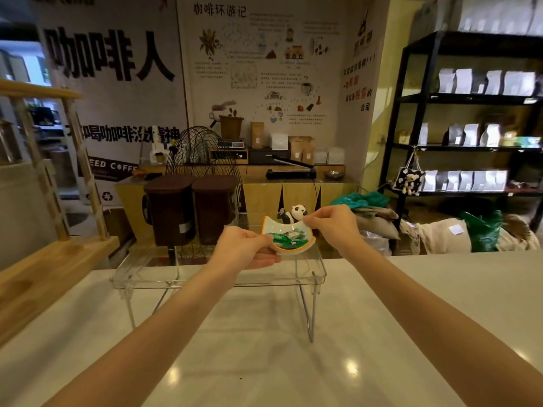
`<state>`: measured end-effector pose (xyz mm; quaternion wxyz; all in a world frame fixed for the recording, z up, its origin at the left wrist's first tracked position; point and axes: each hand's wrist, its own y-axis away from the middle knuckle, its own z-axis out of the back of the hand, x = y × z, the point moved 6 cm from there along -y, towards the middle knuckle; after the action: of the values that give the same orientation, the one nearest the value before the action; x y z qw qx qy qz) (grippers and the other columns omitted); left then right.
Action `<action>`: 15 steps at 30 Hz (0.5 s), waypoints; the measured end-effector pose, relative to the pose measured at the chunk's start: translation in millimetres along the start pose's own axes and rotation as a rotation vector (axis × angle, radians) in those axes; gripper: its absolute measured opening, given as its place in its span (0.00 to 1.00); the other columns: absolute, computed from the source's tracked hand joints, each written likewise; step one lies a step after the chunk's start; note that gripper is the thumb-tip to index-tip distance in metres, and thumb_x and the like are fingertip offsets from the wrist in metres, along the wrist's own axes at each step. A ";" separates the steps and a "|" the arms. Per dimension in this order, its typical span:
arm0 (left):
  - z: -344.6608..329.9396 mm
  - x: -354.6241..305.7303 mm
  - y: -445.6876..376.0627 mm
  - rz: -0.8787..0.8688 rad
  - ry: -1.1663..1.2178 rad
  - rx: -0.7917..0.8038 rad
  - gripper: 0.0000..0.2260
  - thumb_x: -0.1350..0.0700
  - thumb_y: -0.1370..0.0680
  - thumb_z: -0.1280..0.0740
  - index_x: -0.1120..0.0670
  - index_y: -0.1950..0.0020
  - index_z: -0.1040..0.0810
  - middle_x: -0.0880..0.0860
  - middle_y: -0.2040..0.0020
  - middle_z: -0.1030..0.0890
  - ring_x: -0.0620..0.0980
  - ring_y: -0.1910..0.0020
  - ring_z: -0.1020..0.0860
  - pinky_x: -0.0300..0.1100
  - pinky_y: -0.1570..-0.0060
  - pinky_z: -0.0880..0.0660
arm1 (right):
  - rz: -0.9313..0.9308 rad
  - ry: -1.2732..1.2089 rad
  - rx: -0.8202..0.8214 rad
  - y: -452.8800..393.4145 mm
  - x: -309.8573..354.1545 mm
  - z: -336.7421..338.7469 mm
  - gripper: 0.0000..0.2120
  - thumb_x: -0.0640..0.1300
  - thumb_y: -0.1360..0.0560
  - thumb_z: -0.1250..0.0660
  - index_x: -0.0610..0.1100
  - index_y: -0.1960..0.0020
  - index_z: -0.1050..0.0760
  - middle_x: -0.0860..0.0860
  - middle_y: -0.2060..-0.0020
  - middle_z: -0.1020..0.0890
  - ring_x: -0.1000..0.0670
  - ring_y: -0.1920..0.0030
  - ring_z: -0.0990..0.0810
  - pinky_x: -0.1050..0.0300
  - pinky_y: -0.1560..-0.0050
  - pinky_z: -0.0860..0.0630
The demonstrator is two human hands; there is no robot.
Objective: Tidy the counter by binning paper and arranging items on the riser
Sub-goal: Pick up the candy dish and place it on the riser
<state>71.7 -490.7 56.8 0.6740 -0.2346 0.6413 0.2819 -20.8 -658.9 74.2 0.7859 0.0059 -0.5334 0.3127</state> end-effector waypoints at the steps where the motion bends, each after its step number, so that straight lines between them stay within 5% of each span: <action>1: 0.1 1.1 -1.1 0.007 0.001 -0.002 0.07 0.61 0.26 0.34 0.65 0.58 0.20 0.62 0.61 0.16 0.48 0.71 0.17 0.38 0.67 0.20 | -0.005 0.002 -0.003 -0.9 0.0 -1.0 0.07 0.43 0.31 0.30 0.40 0.55 0.18 0.48 0.60 0.19 0.54 0.60 0.25 0.57 0.56 0.28; 15: -3.6 0.8 -11.6 -0.015 -0.013 -0.019 0.09 0.62 0.25 0.36 0.67 0.59 0.21 0.61 0.64 0.18 0.44 0.77 0.20 0.33 0.76 0.22 | -0.065 -0.118 -0.117 0.7 -6.8 -4.1 0.09 0.37 0.29 0.32 0.41 0.50 0.20 0.43 0.49 0.18 0.52 0.55 0.25 0.59 0.55 0.28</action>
<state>77.0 -501.5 55.3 0.6779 -0.2440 0.6324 0.2846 -19.3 -660.2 66.5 0.7620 -0.0042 -0.5955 0.2544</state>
